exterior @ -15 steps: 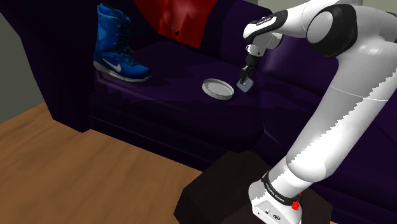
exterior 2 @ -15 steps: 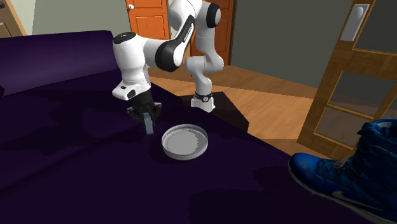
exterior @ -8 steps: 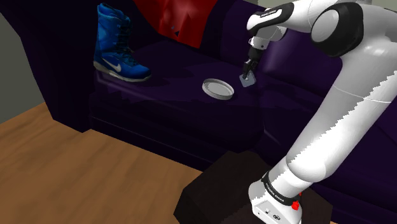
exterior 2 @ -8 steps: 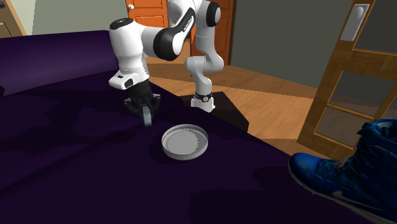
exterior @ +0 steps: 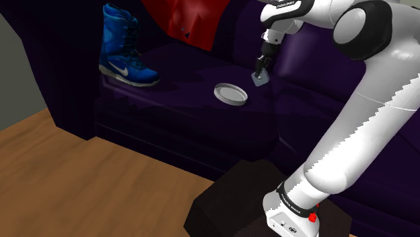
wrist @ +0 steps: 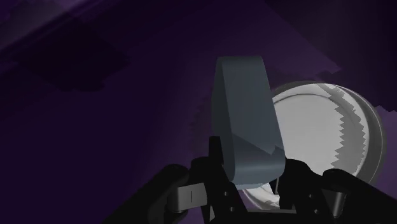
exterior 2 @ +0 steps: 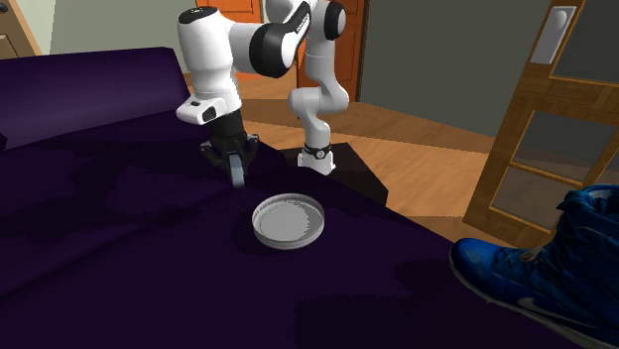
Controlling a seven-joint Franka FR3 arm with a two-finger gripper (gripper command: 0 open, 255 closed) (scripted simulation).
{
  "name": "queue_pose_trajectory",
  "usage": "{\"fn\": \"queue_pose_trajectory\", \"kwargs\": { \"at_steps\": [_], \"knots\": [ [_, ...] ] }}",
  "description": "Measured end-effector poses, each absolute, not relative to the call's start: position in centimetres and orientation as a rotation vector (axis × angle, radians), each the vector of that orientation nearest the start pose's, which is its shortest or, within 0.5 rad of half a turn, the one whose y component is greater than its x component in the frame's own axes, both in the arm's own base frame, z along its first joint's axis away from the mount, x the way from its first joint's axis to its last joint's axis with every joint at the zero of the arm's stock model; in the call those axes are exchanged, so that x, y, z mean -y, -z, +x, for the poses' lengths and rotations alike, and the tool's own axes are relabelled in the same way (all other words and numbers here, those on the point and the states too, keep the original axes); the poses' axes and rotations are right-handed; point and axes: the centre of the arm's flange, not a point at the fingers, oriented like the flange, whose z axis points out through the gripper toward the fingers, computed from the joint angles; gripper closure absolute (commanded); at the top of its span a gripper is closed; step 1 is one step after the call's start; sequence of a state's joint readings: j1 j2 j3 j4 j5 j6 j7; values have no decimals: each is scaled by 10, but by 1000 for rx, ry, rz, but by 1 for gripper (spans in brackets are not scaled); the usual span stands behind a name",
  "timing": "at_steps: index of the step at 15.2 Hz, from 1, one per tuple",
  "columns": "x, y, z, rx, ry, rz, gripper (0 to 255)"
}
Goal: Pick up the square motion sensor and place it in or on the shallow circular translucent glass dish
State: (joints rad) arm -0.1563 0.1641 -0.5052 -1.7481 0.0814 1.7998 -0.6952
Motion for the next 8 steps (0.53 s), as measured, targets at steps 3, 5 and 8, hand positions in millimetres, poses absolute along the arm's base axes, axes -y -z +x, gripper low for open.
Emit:
{"fn": "queue_pose_trajectory", "kwargs": {
  "at_steps": [3,5,8],
  "knots": [
    [315,-474,504,21,-111,-3083,255],
    [295,-476,517,21,-111,-3083,255],
    [262,-479,537,21,-111,-3083,255]
  ]
}}
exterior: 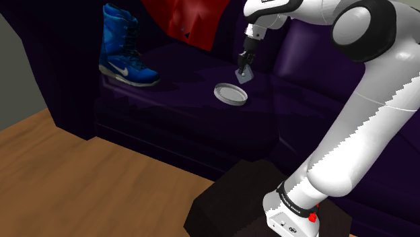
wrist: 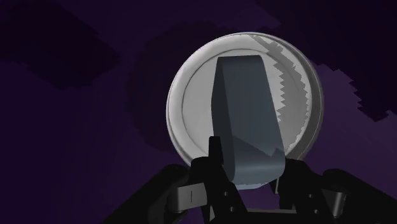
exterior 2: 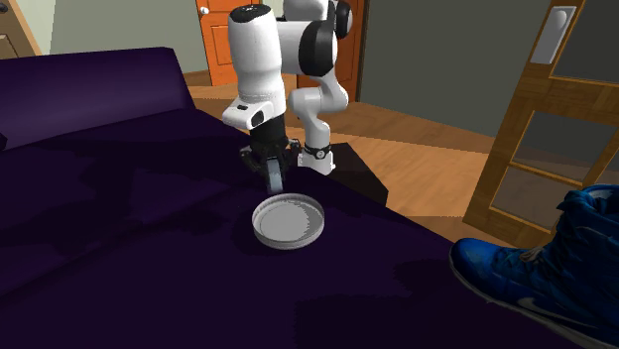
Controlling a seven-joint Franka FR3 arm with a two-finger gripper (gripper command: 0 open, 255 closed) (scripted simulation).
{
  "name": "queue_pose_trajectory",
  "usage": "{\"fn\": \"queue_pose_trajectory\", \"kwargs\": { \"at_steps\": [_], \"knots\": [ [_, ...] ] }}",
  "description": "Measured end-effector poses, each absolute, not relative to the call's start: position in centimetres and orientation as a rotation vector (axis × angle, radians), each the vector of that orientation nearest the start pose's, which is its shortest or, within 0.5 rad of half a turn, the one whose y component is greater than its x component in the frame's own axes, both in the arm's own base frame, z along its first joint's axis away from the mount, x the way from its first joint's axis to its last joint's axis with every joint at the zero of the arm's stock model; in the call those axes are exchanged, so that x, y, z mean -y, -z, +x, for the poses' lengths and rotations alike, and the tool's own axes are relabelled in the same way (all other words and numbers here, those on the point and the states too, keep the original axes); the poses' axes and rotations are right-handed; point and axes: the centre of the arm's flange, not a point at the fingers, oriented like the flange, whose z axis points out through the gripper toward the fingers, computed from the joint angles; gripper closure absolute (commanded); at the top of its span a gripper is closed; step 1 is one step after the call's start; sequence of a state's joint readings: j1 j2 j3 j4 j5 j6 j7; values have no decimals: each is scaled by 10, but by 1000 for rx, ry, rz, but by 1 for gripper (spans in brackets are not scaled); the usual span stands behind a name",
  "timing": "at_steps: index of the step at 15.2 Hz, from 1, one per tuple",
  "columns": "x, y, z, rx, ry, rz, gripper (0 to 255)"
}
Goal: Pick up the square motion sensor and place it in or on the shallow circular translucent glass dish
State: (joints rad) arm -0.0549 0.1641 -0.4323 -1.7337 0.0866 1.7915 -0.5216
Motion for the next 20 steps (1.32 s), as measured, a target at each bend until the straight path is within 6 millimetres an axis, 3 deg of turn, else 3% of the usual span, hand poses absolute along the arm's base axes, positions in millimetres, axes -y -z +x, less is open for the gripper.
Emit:
{"fn": "queue_pose_trajectory", "kwargs": {
  "at_steps": [2,4,16,20],
  "knots": [
    [241,-478,548,21,-111,-3083,255],
    [235,-473,553,20,-112,-3083,255],
    [234,-411,554,19,-112,-3083,255],
    [232,-403,554,19,-112,-3083,255]
  ]
}}
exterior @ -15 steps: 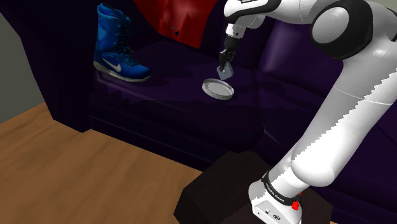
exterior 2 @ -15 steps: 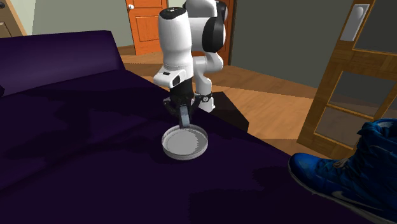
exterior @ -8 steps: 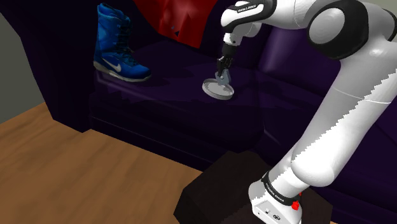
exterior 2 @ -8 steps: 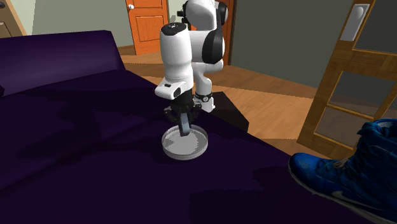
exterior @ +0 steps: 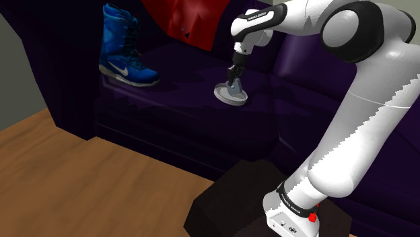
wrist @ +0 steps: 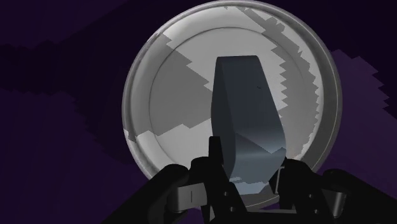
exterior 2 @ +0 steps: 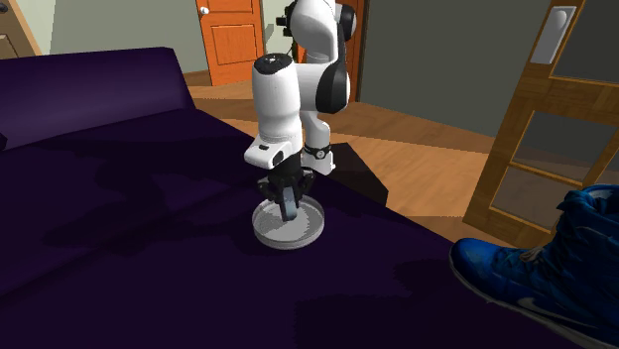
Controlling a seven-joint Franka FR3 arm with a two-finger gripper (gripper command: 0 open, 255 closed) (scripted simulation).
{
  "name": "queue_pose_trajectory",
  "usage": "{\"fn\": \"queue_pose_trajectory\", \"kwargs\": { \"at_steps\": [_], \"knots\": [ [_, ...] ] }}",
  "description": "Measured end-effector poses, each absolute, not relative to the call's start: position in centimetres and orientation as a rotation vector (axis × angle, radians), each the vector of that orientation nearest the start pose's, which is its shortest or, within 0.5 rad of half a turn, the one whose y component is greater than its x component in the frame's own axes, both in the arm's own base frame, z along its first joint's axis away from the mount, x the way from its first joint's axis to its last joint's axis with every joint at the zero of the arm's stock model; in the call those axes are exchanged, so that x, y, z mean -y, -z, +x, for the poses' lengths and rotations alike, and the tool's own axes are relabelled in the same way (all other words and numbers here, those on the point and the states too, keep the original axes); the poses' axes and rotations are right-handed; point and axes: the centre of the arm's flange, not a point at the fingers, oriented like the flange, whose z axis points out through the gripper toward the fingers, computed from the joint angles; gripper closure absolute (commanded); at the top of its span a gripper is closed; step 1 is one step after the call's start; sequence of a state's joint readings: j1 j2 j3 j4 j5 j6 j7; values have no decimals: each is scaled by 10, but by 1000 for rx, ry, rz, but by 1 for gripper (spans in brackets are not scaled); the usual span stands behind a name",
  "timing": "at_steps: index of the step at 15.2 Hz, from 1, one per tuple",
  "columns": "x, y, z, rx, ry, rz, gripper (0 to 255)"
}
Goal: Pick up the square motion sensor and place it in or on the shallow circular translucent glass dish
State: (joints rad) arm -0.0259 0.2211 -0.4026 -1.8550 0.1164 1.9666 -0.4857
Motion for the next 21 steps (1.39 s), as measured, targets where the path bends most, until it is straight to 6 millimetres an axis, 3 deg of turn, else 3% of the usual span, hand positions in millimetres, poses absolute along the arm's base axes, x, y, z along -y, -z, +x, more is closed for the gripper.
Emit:
{"fn": "queue_pose_trajectory", "kwargs": {
  "at_steps": [3,4,10,15,21],
  "knots": [
    [233,-403,554,19,-111,-3083,255],
    [233,-403,554,19,-111,-3083,0],
    [233,-403,554,19,-111,-3083,0],
    [234,-447,558,19,-110,-3083,0],
    [235,-453,558,19,-111,-3083,0]
  ]
}}
